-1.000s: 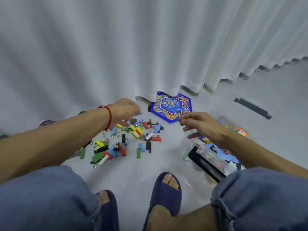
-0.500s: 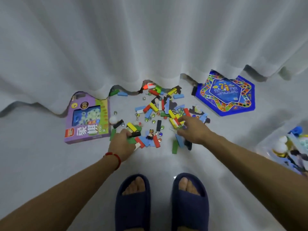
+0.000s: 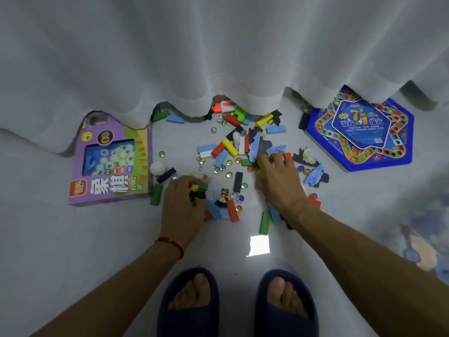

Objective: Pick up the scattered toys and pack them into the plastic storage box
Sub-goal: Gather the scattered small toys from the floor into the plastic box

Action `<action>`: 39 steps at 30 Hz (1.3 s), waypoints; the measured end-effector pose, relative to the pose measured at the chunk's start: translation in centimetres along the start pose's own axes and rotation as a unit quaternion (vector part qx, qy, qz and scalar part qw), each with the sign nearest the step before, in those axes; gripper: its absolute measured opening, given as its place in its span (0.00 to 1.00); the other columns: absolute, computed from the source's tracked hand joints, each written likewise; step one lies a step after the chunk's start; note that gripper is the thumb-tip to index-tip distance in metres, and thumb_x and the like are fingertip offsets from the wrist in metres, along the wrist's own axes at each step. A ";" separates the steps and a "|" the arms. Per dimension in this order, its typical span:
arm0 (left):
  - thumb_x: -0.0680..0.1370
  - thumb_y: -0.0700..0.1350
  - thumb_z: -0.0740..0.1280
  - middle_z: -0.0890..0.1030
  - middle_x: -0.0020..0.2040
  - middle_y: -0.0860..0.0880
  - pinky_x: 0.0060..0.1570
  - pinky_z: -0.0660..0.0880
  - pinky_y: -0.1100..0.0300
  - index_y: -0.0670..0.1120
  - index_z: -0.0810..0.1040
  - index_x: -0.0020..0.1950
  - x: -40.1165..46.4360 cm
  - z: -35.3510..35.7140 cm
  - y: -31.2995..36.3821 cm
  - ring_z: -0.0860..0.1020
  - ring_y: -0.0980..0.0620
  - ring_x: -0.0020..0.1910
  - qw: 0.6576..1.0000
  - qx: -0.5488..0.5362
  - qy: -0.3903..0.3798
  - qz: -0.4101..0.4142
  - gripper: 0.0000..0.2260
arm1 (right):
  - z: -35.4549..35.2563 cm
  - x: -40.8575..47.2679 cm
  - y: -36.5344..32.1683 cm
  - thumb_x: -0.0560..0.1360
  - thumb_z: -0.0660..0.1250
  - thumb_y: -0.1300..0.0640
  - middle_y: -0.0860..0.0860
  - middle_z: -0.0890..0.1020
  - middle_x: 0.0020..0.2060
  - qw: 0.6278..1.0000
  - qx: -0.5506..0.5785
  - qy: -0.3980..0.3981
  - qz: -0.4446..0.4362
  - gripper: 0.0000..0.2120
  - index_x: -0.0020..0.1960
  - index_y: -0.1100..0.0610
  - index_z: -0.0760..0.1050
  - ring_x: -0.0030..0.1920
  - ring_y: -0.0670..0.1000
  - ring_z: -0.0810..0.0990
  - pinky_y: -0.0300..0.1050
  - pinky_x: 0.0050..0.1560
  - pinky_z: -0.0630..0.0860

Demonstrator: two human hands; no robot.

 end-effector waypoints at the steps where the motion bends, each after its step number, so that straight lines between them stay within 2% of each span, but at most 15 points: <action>1: 0.73 0.32 0.68 0.74 0.50 0.50 0.54 0.73 0.57 0.49 0.72 0.53 0.0 -0.2 0.4 0.73 0.50 0.52 1.000 -0.004 0.008 0.003 0.15 | -0.1 0.0 0.0 0.78 0.63 0.47 0.56 0.73 0.63 1.000 0.009 -0.001 0.003 0.22 0.69 0.48 0.64 0.63 0.61 0.70 0.59 0.64 0.71; 5: 0.73 0.32 0.68 0.72 0.49 0.52 0.52 0.71 0.60 0.50 0.71 0.52 0.0 -0.5 1.2 0.72 0.53 0.50 1.000 -0.018 0.022 0.002 0.15 | -0.4 -0.3 -0.1 0.78 0.63 0.47 0.57 0.70 0.64 0.998 0.051 0.017 0.031 0.21 0.70 0.48 0.65 0.63 0.62 0.68 0.59 0.63 0.71; 10: 0.74 0.33 0.67 0.73 0.49 0.51 0.53 0.77 0.54 0.51 0.71 0.52 -0.5 -0.6 1.2 0.75 0.51 0.51 0.999 -0.047 0.019 -0.009 0.14 | -0.9 -0.3 0.2 0.81 0.62 0.50 0.58 0.67 0.67 0.989 0.129 0.034 0.070 0.20 0.71 0.50 0.66 0.65 0.60 0.63 0.55 0.63 0.69; 15: 0.75 0.34 0.67 0.75 0.51 0.54 0.54 0.77 0.59 0.49 0.74 0.54 -0.5 -0.4 2.2 0.76 0.56 0.52 0.993 -0.103 0.007 -0.054 0.13 | -1.5 -0.6 1.2 0.81 0.62 0.50 0.58 0.71 0.63 0.949 0.270 0.093 0.133 0.17 0.69 0.50 0.69 0.62 0.58 0.69 0.48 0.57 0.67; 17: 0.76 0.36 0.67 0.78 0.53 0.51 0.53 0.79 0.59 0.48 0.75 0.55 -0.3 0.0 2.8 0.77 0.56 0.52 0.984 -0.147 -0.016 -0.100 0.11 | -2.2 -0.8 1.0 0.80 0.63 0.50 0.55 0.74 0.59 0.926 0.323 0.128 0.148 0.16 0.67 0.49 0.69 0.59 0.57 0.73 0.48 0.53 0.72; 19: 0.79 0.39 0.65 0.80 0.56 0.44 0.47 0.82 0.58 0.44 0.76 0.59 0.0 0.5 3.5 0.80 0.48 0.54 0.939 -0.276 -0.060 -0.197 0.08 | -3.4 -1.3 -0.6 0.80 0.63 0.49 0.50 0.76 0.54 0.902 0.381 0.143 0.145 0.14 0.65 0.48 0.69 0.53 0.52 0.76 0.48 0.50 0.78; 20: 0.81 0.42 0.63 0.80 0.58 0.41 0.45 0.82 0.56 0.42 0.75 0.61 0.0 0.8 3.9 0.80 0.44 0.55 0.887 -0.366 -0.087 -0.266 0.10 | -4.0 -1.7 -2.1 0.81 0.63 0.49 0.47 0.76 0.53 0.894 0.406 0.135 0.130 0.12 0.64 0.47 0.69 0.51 0.49 0.77 0.46 0.49 0.78; 21: 0.82 0.47 0.62 0.79 0.59 0.39 0.46 0.83 0.51 0.42 0.75 0.63 0.0 1.2 4.3 0.80 0.41 0.57 0.814 -0.461 -0.116 -0.333 0.13 | -4.4 -2.2 -3.8 0.81 0.63 0.49 0.45 0.76 0.52 0.892 0.425 0.118 0.103 0.12 0.63 0.46 0.69 0.50 0.46 0.77 0.44 0.47 0.79; 22: 0.81 0.53 0.61 0.80 0.60 0.39 0.48 0.82 0.45 0.43 0.75 0.65 -0.1 1.3 4.6 0.80 0.38 0.58 0.737 -0.541 -0.143 -0.380 0.18 | -4.6 -2.8 -5.8 0.81 0.63 0.48 0.45 0.76 0.52 0.893 0.435 0.094 0.068 0.12 0.63 0.45 0.69 0.49 0.45 0.78 0.42 0.46 0.78; 23: 0.81 0.57 0.58 0.80 0.61 0.39 0.51 0.80 0.43 0.44 0.76 0.66 0.0 1.2 4.7 0.80 0.38 0.59 0.679 -0.594 -0.169 -0.397 0.22 | -4.5 -3.4 -7.8 0.80 0.63 0.48 0.46 0.77 0.53 0.899 0.433 0.068 0.026 0.12 0.63 0.45 0.69 0.50 0.46 0.78 0.44 0.47 0.78; 25: 0.81 0.61 0.53 0.80 0.62 0.39 0.56 0.76 0.45 0.43 0.76 0.67 -0.1 0.6 4.1 0.80 0.40 0.59 0.621 -0.658 -0.186 -0.384 0.27 | -4.1 -4.3 -11.4 0.79 0.64 0.47 0.49 0.79 0.55 0.929 0.365 0.006 -0.057 0.15 0.65 0.48 0.71 0.53 0.51 0.78 0.50 0.53 0.77; 28: 0.81 0.56 0.56 0.79 0.62 0.42 0.59 0.76 0.49 0.44 0.73 0.70 -0.8 -0.9 1.7 0.79 0.44 0.59 0.584 -0.698 -0.133 -0.392 0.24 | -3.6 -4.6 -14.9 0.79 0.63 0.43 0.54 0.78 0.60 0.964 0.201 -0.048 -0.170 0.22 0.69 0.53 0.71 0.58 0.55 0.75 0.53 0.58 0.72; 30: 0.80 0.52 0.58 0.79 0.60 0.43 0.56 0.77 0.51 0.44 0.73 0.70 -1.2 -2.0 0.0 0.79 0.45 0.57 0.575 -0.710 -0.107 -0.391 0.21 | -3.9 -4.4 -16.6 0.80 0.61 0.42 0.53 0.77 0.60 0.949 0.211 -0.051 -0.227 0.22 0.67 0.54 0.72 0.57 0.54 0.74 0.50 0.57 0.70; 34: 0.79 0.46 0.61 0.81 0.58 0.40 0.51 0.81 0.49 0.42 0.81 0.57 -1.1 -4.5 -2.6 0.80 0.42 0.53 0.585 -0.714 -0.027 -0.383 0.13 | -4.0 -1.1 -18.2 0.80 0.62 0.49 0.53 0.78 0.55 0.928 0.326 -0.048 -0.176 0.15 0.63 0.55 0.75 0.54 0.52 0.74 0.46 0.54 0.70; 39: 0.77 0.45 0.65 0.81 0.54 0.38 0.50 0.80 0.49 0.39 0.79 0.55 -0.1 -7.0 -4.1 0.81 0.41 0.50 0.585 -0.716 0.043 -0.378 0.12 | -1.5 4.7 -19.9 0.76 0.66 0.58 0.55 0.73 0.66 0.960 0.136 -0.041 -0.241 0.24 0.71 0.55 0.68 0.62 0.57 0.71 0.55 0.58 0.72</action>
Point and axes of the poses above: each hand's wrist, its own x-axis towards the middle knuckle, its own z-axis out of the palm, y = z × x, the point moved 3 cm from there along x, towards the middle knuckle
